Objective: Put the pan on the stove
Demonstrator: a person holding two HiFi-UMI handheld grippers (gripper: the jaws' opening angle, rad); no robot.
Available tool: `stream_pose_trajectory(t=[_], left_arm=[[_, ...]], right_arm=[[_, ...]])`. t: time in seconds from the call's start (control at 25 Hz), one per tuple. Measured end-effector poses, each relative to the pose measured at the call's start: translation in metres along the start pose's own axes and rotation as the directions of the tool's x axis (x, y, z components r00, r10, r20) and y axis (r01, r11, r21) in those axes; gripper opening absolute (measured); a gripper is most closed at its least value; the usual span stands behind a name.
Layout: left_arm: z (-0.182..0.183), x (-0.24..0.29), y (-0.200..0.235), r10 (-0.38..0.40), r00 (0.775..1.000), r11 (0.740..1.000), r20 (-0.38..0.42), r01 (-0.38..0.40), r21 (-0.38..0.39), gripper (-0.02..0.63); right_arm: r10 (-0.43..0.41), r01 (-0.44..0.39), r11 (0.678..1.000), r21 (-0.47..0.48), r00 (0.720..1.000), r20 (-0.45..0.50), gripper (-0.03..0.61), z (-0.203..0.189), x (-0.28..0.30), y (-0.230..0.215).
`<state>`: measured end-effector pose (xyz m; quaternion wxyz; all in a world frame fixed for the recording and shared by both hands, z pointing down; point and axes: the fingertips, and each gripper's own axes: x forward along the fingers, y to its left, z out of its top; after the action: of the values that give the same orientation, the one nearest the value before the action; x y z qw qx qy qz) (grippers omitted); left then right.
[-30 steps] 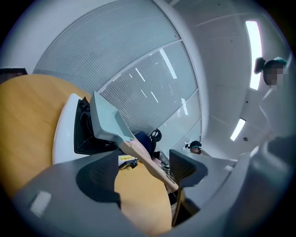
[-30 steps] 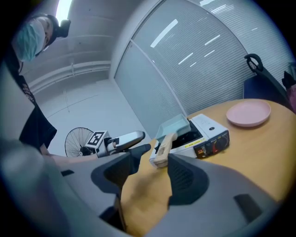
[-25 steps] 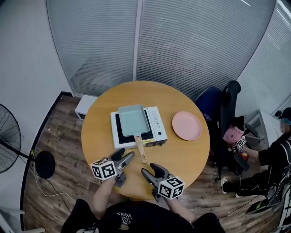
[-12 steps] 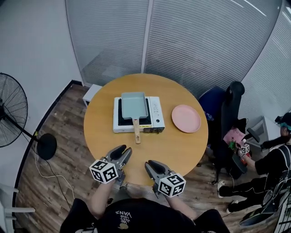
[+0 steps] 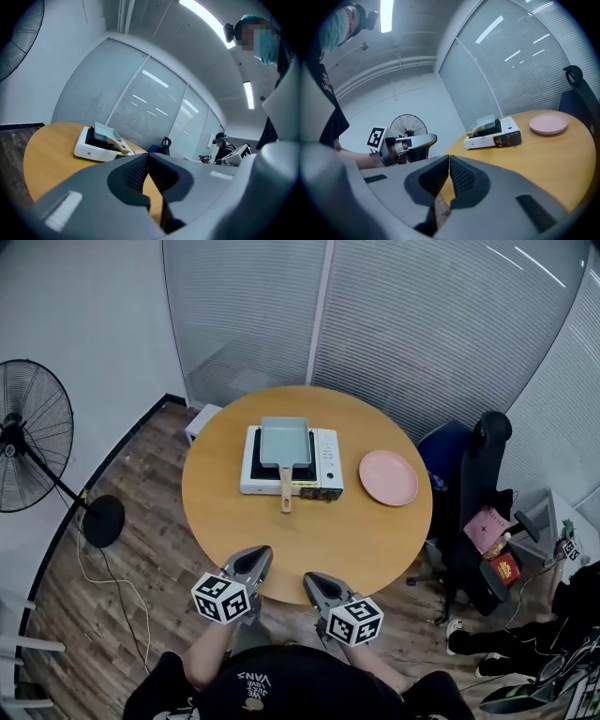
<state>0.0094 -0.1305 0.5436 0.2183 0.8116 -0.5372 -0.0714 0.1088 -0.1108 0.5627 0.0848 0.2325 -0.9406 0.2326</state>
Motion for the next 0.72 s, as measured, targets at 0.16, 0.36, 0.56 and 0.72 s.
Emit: stream_pose_trajectory(t=[0.16,0.36,0.56,0.72], left_arm=[[-0.012,-0.013,-0.011,0.032,0.999,0.999,0.006,-0.032,0.001,0.011],[-0.031,-0.032,-0.016,0.078,0.997,0.997,-0.007,-0.078,-0.015,0.011],[-0.047,-0.047,-0.021,0.093,0.996,0.995,-0.015,-0.093,-0.036,0.011],[-0.054,-0.052,-0.03,0.086,0.996,0.995,-0.014,-0.086,-0.042,0.009]], right_arm=[[0.017,-0.017,1.0,-0.009,1.0,-0.013,0.012,-0.011,-0.011,0.007],[0.027,-0.027,1.0,-0.002,0.999,-0.026,0.012,-0.027,-0.021,0.012],[0.02,-0.02,1.0,-0.001,0.999,-0.038,0.011,-0.04,-0.028,0.015],[0.001,-0.002,1.0,-0.016,0.999,-0.047,0.011,-0.047,-0.036,0.015]])
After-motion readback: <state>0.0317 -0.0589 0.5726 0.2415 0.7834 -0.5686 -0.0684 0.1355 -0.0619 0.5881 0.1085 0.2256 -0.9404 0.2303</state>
